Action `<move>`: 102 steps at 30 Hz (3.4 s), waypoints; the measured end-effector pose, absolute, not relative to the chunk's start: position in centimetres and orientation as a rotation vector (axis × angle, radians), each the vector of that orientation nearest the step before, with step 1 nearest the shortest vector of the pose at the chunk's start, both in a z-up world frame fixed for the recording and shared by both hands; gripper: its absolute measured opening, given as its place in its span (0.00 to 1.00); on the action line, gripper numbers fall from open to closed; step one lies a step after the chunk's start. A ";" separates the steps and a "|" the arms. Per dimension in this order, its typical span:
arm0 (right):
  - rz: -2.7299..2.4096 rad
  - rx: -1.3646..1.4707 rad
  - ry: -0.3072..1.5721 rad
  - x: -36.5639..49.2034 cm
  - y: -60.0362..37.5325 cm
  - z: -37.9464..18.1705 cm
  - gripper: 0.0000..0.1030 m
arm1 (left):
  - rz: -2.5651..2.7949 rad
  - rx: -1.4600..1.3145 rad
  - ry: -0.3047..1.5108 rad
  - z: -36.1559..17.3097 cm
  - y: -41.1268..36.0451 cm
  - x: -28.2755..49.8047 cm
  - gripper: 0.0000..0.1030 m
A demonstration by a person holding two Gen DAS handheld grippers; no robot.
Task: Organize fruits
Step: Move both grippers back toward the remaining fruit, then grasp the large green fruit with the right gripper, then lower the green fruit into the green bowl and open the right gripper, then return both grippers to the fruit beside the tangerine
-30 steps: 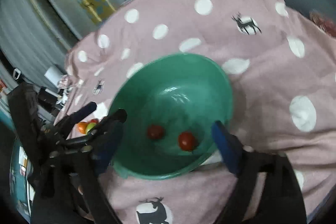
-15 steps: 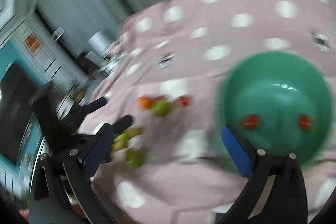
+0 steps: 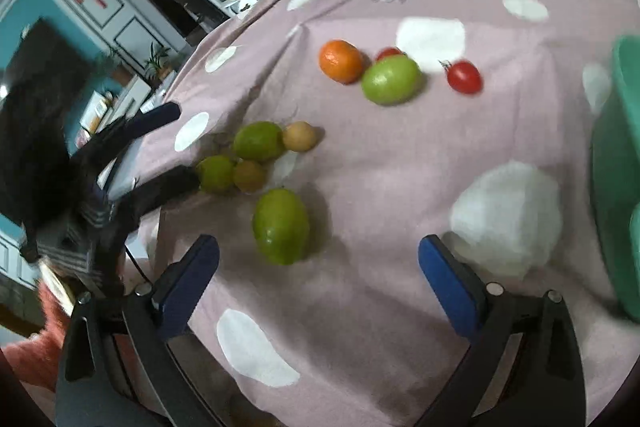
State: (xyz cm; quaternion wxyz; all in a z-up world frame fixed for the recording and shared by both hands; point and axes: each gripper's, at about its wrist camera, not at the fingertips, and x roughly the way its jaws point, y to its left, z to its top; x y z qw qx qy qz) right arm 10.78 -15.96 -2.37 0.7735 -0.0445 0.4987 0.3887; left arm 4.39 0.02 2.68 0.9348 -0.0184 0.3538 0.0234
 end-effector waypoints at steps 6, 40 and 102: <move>0.846 0.057 1.055 11.8 -19.3 -1.3 0.98 | 0.033 0.032 0.808 0.6 -2.7 4.7 0.99; 0.919 -0.187 1.123 10.3 -9.4 -5.2 0.39 | 0.015 -0.182 0.953 -3.1 -3.0 7.6 0.48; 1.073 0.200 1.070 11.8 -10.8 0.1 1.00 | 0.187 -0.223 0.922 0.1 3.6 3.0 0.99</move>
